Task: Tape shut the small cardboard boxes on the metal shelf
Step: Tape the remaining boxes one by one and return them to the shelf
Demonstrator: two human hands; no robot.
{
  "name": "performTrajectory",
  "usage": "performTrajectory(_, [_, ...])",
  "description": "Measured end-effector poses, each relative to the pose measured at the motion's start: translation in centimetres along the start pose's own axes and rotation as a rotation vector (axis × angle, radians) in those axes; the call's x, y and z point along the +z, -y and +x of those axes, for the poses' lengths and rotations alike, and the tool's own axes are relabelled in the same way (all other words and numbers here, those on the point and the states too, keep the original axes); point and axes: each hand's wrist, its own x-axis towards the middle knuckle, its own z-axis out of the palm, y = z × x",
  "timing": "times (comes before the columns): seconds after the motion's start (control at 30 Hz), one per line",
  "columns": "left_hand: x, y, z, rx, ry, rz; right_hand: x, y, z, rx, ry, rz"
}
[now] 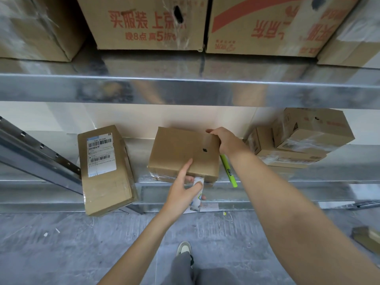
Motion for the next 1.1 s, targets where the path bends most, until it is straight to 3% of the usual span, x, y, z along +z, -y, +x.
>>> performTrajectory(0.1, [-0.2,-0.2,0.0,-0.005,0.008,0.016,1.3,-0.1,0.0,-0.104,-0.165,-0.214])
performTrajectory(0.2, [-0.7,-0.2,0.0,-0.027,0.049,0.003,1.3,-1.0,-1.4,-0.528,-0.365,-0.91])
performTrajectory(0.27, [-1.3,-0.2,0.2,-0.044,0.085,-0.008,0.2,-1.3,-2.4,-0.745,-0.267,-1.027])
performTrajectory(0.37, [-1.7,-0.4,0.7,-0.072,0.122,0.019,-1.9,-1.9,-3.0,-0.757,0.046,-1.228])
performTrajectory(0.47, [-1.8,-0.6,1.1,-0.074,0.126,0.067,-3.4,-3.0,-3.6,-0.728,0.036,-1.484])
performTrajectory(0.67, [-2.4,-0.7,1.1,-0.079,0.158,0.054,-3.3,-3.5,-5.3,-0.756,0.016,-1.611])
performTrajectory(0.97, [-2.9,-0.4,1.5,-0.065,0.168,0.091,-3.7,-9.6,-11.9,-0.966,0.263,-1.604])
performTrajectory(1.1, [-3.1,-0.7,1.3,-0.052,0.189,0.122,-3.7,-10.4,-12.3,-1.007,0.264,-1.626])
